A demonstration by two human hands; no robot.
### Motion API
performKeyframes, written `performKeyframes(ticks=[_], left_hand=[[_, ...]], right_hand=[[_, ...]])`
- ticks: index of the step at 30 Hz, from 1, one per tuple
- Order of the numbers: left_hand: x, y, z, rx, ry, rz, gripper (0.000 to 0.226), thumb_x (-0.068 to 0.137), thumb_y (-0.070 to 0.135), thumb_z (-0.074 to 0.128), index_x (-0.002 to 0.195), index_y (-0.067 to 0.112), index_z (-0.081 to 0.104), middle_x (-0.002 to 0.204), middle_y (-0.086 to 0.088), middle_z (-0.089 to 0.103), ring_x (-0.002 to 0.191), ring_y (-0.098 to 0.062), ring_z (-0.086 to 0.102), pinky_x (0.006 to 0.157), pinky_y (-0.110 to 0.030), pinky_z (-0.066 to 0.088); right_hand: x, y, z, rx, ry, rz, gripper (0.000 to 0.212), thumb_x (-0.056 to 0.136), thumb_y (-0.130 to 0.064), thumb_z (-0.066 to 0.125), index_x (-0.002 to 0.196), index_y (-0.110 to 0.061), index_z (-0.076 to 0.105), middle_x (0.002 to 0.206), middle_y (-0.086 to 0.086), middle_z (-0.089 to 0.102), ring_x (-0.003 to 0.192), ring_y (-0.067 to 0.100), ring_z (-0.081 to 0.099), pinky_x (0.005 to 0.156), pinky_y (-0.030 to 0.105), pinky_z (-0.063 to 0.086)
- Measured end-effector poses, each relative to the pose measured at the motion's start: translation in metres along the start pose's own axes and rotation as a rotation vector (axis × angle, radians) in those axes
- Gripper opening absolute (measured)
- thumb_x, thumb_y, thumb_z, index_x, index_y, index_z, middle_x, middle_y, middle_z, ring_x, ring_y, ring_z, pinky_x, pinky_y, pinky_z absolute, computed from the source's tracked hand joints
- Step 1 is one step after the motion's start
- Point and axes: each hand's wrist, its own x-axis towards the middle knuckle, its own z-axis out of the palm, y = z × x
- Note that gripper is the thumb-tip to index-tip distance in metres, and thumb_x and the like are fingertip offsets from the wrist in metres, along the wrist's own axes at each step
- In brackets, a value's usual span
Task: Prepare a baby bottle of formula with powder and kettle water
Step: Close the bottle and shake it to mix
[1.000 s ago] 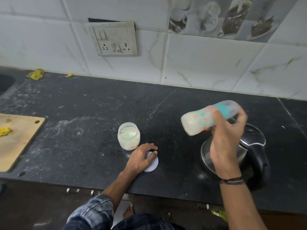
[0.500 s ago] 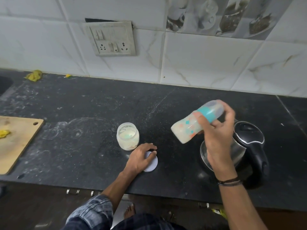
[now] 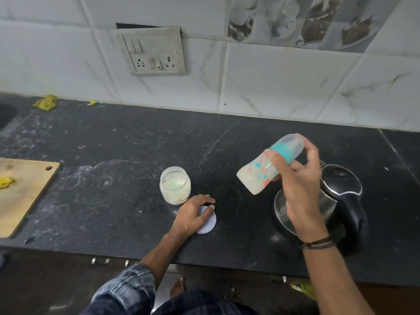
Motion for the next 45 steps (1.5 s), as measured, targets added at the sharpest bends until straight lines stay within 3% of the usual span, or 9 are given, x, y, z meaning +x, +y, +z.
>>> performKeyframes(ticks=[13, 16, 21, 25, 29, 33, 37, 42, 45], left_hand=[[0.001, 0.003, 0.000, -0.025, 0.000, -0.012, 0.029, 0.090, 0.037, 0.058, 0.111, 0.024, 0.073, 0.117, 0.014, 0.070, 0.119, 0.005, 0.054, 0.097, -0.017, 0.041], [0.000, 0.001, 0.000, -0.017, -0.001, -0.004, 0.029, 0.091, 0.038, 0.058, 0.111, 0.025, 0.073, 0.118, 0.014, 0.070, 0.119, 0.004, 0.054, 0.096, -0.015, 0.040], [0.000, 0.004, -0.001, -0.024, 0.000, -0.006, 0.029, 0.090, 0.036, 0.058, 0.111, 0.023, 0.073, 0.117, 0.012, 0.070, 0.117, 0.006, 0.054, 0.097, -0.019, 0.042], [0.000, 0.003, -0.002, -0.020, -0.002, -0.002, 0.030, 0.090, 0.036, 0.058, 0.112, 0.022, 0.073, 0.118, 0.011, 0.069, 0.117, 0.006, 0.053, 0.097, -0.019, 0.041], [0.000, 0.003, -0.001, -0.021, -0.002, 0.007, 0.029, 0.091, 0.037, 0.058, 0.112, 0.023, 0.073, 0.118, 0.012, 0.070, 0.118, 0.002, 0.055, 0.097, -0.020, 0.042], [0.000, 0.000, -0.001, -0.010, -0.003, 0.003, 0.029, 0.091, 0.038, 0.057, 0.112, 0.024, 0.073, 0.119, 0.014, 0.069, 0.118, 0.004, 0.054, 0.098, -0.019, 0.042], [0.001, 0.000, 0.002, -0.018, -0.003, -0.005, 0.029, 0.090, 0.038, 0.058, 0.111, 0.024, 0.073, 0.117, 0.014, 0.069, 0.118, 0.008, 0.053, 0.099, -0.018, 0.041], [0.001, -0.002, 0.001, -0.002, -0.008, 0.007, 0.033, 0.090, 0.042, 0.054, 0.110, 0.024, 0.073, 0.116, 0.015, 0.070, 0.117, 0.009, 0.052, 0.095, -0.009, 0.036], [0.001, 0.000, 0.001, -0.003, -0.006, 0.004, 0.030, 0.091, 0.038, 0.057, 0.111, 0.022, 0.073, 0.116, 0.013, 0.070, 0.118, 0.006, 0.053, 0.095, -0.009, 0.036]], right_hand=[[0.001, 0.002, 0.006, 0.143, 0.135, -0.002, 0.059, 0.091, -0.008, 0.076, 0.137, -0.019, 0.042, 0.104, -0.007, 0.072, 0.093, 0.016, 0.075, 0.060, 0.030, 0.057], [-0.002, 0.010, 0.006, -0.026, -0.090, 0.080, 0.056, 0.087, -0.007, 0.079, 0.130, -0.024, 0.049, 0.096, -0.006, 0.075, 0.088, 0.014, 0.075, 0.060, 0.031, 0.056], [0.006, 0.008, 0.005, 0.103, 0.077, 0.051, 0.059, 0.090, -0.012, 0.077, 0.138, -0.021, 0.043, 0.100, -0.010, 0.075, 0.094, 0.014, 0.075, 0.061, 0.029, 0.055], [0.002, 0.005, 0.008, -0.025, -0.127, 0.094, 0.058, 0.086, -0.006, 0.080, 0.131, -0.025, 0.050, 0.105, -0.001, 0.072, 0.093, 0.018, 0.075, 0.060, 0.027, 0.057], [0.004, 0.001, 0.009, 0.134, 0.105, 0.008, 0.061, 0.091, -0.009, 0.075, 0.139, -0.019, 0.040, 0.111, -0.002, 0.071, 0.096, 0.016, 0.075, 0.061, 0.026, 0.056], [-0.004, 0.010, 0.011, -0.015, -0.094, 0.061, 0.062, 0.087, -0.007, 0.080, 0.136, -0.024, 0.046, 0.108, -0.001, 0.074, 0.096, 0.019, 0.075, 0.061, 0.025, 0.057], [-0.003, 0.002, 0.010, 0.150, 0.163, -0.048, 0.058, 0.092, -0.008, 0.074, 0.138, -0.017, 0.039, 0.102, -0.013, 0.073, 0.091, 0.013, 0.075, 0.059, 0.025, 0.055], [-0.004, 0.007, 0.006, -0.020, -0.078, 0.018, 0.059, 0.085, -0.006, 0.081, 0.129, -0.028, 0.048, 0.113, 0.008, 0.071, 0.092, 0.019, 0.074, 0.059, 0.025, 0.056], [-0.001, -0.001, 0.002, 0.126, 0.116, -0.067, 0.062, 0.089, -0.008, 0.078, 0.137, -0.019, 0.041, 0.120, 0.005, 0.066, 0.095, 0.016, 0.074, 0.059, 0.026, 0.056]])
